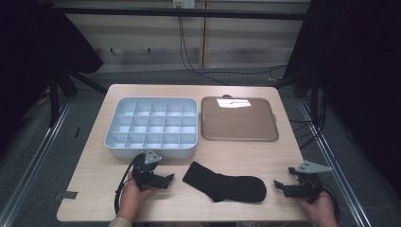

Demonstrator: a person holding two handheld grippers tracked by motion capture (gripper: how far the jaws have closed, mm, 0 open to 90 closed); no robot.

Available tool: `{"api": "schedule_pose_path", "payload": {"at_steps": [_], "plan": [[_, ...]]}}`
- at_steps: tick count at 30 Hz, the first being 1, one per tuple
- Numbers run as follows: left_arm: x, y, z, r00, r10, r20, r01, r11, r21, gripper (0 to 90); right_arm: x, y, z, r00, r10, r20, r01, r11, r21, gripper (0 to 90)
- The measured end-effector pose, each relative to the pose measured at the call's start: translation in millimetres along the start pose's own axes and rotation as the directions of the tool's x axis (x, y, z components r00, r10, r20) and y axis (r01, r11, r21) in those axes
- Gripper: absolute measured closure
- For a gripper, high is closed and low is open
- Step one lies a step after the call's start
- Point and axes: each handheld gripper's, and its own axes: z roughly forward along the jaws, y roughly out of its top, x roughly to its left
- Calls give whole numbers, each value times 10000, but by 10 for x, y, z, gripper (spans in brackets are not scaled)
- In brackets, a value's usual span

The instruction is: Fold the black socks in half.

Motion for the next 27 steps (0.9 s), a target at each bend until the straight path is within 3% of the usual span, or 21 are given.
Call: {"api": "schedule_pose_path", "payload": {"at_steps": [13, 15, 18, 21, 24, 25, 27], "plan": [[4, 7, -9, 10000, 52, -12, -52, 9999, 144, 0, -2, 11, 9, 9999, -69, -130, 69, 10000, -40, 176], [-12, 20, -2, 9999, -118, -38, 119, 9997, 199, 0, 4, 14, 11, 9997, -138, -192, 136, 9999, -88, 203], [-30, 74, -27, 9997, -216, -104, 224, 9964, 813, 13, 26, 16, 6, 9998, -68, -189, 66, 9999, -92, 230], [-36, 93, -49, 9995, -290, -143, 303, 9942, 1029, 41, 38, 27, -1, 9996, -156, -232, 156, 9999, -30, 280], [-40, 121, -86, 9983, -576, 129, 560, 9931, 1030, 124, 72, 46, -11, 9987, -327, -385, 329, 9995, 33, 341], [-47, 140, -102, 9955, -876, 359, 833, 9908, 1063, 177, 90, 51, -18, 9985, -332, -444, 337, 9994, 93, 364], [-59, 168, -105, 9925, -1053, 624, 970, 9874, 1247, 201, 122, 63, -27, 9970, -468, -621, 476, 9988, 121, 411]]}}
